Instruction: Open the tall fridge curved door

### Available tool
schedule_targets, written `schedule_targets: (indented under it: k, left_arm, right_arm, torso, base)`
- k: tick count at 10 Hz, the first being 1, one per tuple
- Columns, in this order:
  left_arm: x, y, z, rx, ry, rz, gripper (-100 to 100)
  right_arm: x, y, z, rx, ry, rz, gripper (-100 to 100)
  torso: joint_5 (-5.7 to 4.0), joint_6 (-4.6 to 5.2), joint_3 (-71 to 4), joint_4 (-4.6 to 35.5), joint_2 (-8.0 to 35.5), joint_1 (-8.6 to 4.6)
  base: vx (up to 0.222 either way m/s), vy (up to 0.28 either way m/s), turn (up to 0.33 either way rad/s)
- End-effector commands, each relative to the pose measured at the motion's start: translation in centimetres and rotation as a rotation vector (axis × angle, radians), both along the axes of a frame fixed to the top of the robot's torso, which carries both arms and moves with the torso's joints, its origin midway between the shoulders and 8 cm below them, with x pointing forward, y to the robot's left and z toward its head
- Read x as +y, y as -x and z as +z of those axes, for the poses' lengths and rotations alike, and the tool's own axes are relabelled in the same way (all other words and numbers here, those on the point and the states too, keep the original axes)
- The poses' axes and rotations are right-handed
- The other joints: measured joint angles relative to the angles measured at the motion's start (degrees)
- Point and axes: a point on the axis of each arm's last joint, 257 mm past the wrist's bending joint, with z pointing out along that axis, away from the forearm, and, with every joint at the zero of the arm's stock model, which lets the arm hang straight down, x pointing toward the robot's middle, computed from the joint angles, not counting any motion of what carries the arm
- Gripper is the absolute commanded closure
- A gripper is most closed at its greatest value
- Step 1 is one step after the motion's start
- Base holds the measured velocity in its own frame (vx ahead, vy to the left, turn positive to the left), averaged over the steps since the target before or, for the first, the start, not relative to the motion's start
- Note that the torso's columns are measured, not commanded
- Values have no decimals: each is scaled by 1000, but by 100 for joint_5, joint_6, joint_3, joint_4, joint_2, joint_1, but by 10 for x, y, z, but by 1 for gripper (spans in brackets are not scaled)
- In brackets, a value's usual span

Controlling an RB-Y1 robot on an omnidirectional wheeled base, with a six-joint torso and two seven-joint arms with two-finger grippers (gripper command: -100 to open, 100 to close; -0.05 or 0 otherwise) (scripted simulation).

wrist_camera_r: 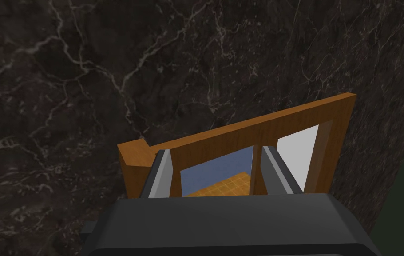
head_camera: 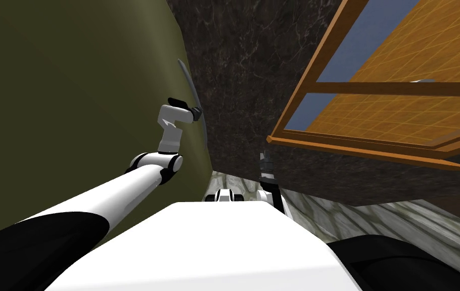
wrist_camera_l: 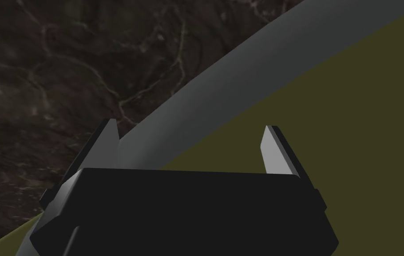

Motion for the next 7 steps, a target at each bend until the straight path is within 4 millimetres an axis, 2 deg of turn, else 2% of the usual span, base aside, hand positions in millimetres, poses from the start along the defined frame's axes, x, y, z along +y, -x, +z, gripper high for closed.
schedule_targets:
  k: [1, 4, 5, 6, 7]
  left_arm:
    - [6, 2, 11, 21, -24, 13, -100]
    - [5, 2, 9, 17, -19, 13, -100]
    - [6, 2, 9, 17, -19, 14, 100]
    - [-23, 5, 10, 16, -21, -40, 100]
    - [-38, 6, 11, 15, -21, -68, 100]
  right_arm:
    - [0, 0, 0, 0, 0, 0, 0]
    - [0, 0, 0, 0, 0, 0, 0]
    - [0, 0, 0, 0, 0, 0, 0]
    - [0, 0, 0, 0, 0, 0, 0]
    - [0, 0, 0, 0, 0, 0, 0]
  torso:
    - [0, 0, 0, 0, 0, 0]
    - [-1, 1, -16, -7, -29, -3]
    - [0, 1, -11, -7, -13, 0]
    - [2, 9, 1, 3, 6, -1]
    - [12, 38, 22, -2, 39, -29]
  base:
    - [-1, 7, -35]
    - [56, -3, -12]
    - [6, 1, 16]
    - [-147, -48, -126]
    - [-229, -100, -172]
